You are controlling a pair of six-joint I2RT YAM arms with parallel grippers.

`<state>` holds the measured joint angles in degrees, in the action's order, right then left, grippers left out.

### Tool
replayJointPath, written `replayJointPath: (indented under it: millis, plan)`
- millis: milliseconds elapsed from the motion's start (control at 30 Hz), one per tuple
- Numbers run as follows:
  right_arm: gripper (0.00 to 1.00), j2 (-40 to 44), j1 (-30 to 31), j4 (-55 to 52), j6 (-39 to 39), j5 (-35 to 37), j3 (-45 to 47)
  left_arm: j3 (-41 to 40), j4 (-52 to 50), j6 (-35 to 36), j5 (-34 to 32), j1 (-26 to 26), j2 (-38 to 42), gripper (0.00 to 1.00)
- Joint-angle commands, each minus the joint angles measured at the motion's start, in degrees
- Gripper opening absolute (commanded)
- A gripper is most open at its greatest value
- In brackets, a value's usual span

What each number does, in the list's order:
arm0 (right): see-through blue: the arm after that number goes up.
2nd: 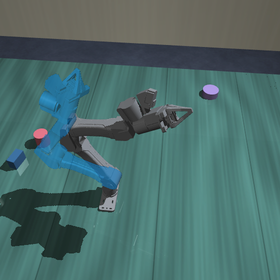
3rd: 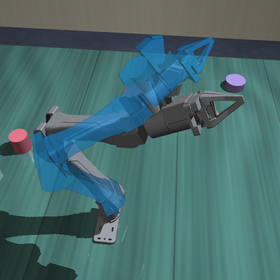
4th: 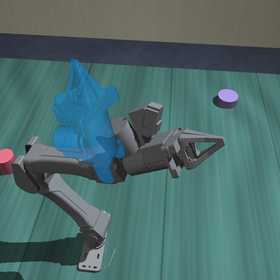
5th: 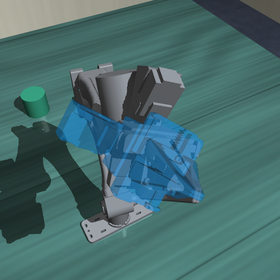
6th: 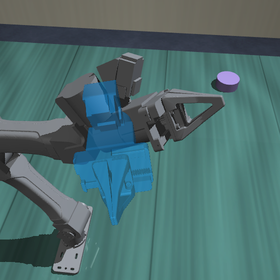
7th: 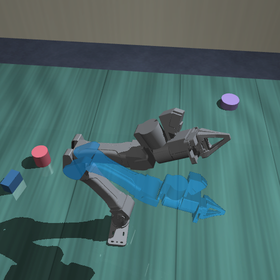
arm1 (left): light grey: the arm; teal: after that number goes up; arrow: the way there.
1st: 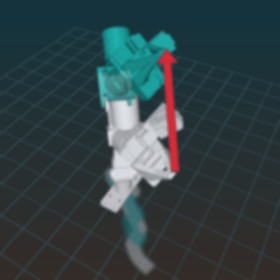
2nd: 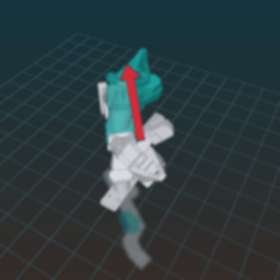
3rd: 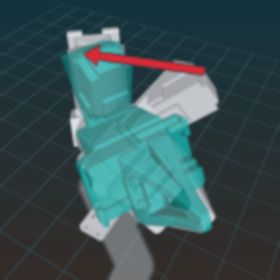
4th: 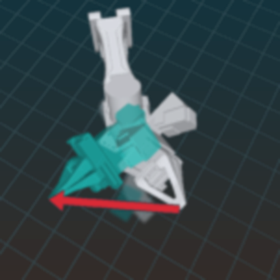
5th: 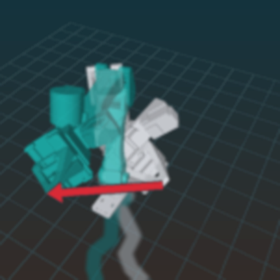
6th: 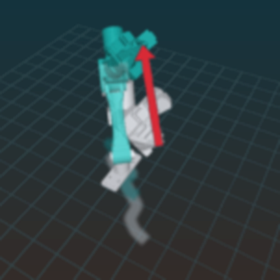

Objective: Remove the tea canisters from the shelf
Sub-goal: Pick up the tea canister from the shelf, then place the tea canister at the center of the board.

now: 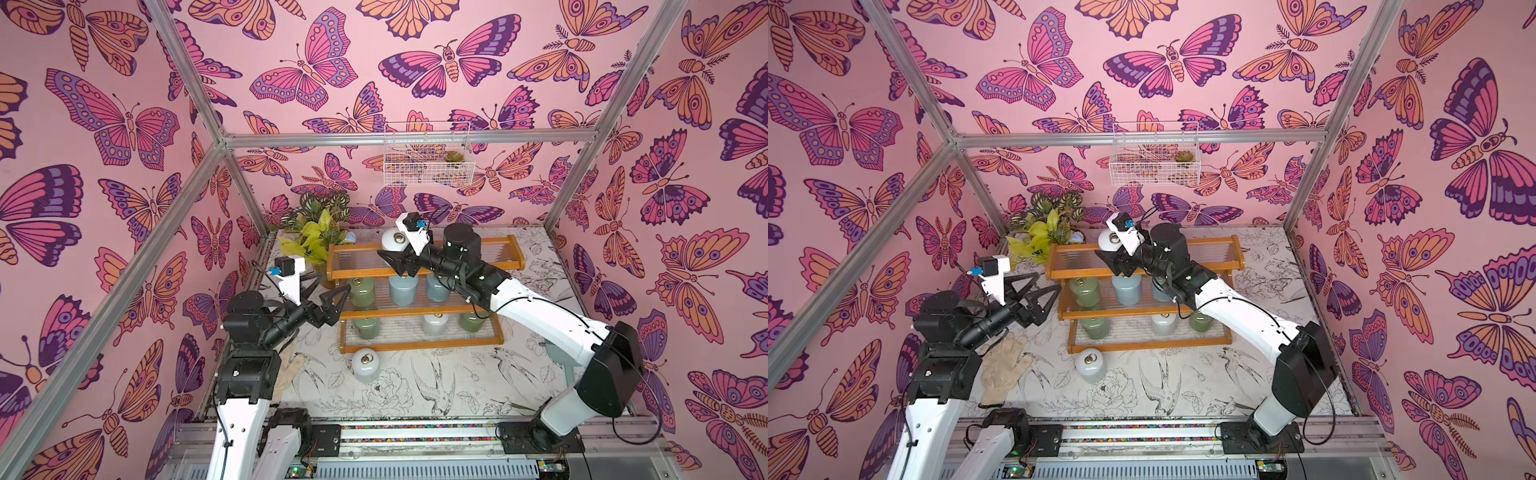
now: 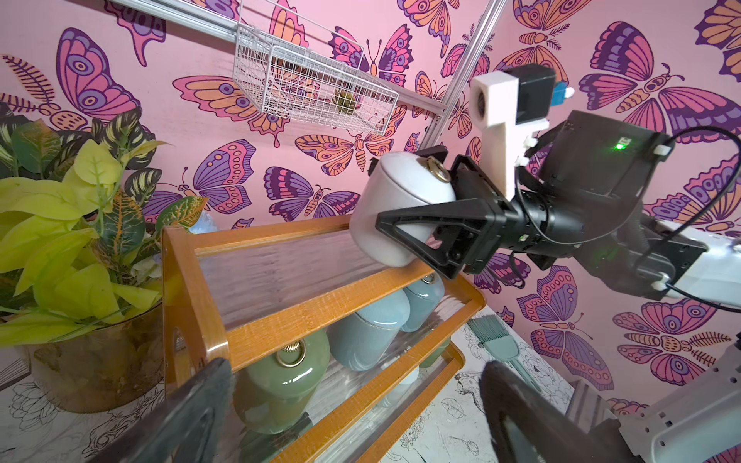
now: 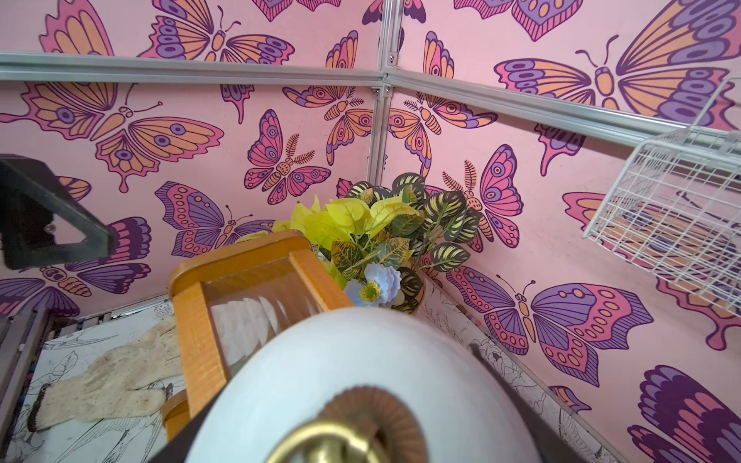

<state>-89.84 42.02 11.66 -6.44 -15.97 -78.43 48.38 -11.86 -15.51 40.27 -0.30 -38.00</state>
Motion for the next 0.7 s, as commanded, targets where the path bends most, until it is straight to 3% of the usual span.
replayJointPath:
  millis: [0, 233, 400, 667]
  plan:
    - [0.37, 6.65, 0.38, 3.83, -0.13, -4.91, 0.99, -0.96, 0.57, 0.48, -0.97, 0.38, 0.04, 0.99]
    - [0.37, 15.73, 1.18, 3.09, 2.39, -11.44, 9.55, -0.23, 0.53, 0.85, -1.86, 0.38, -0.59, 0.99]
    - [0.37, 20.28, 4.89, 0.31, 0.98, -13.64, 17.68, 0.61, 0.61, 1.03, -1.97, 0.38, -1.92, 0.99]
    - [0.37, 19.24, 10.82, 5.56, 5.72, -10.52, 30.35, 2.07, 0.59, 1.46, -1.95, 0.38, -4.53, 0.99]
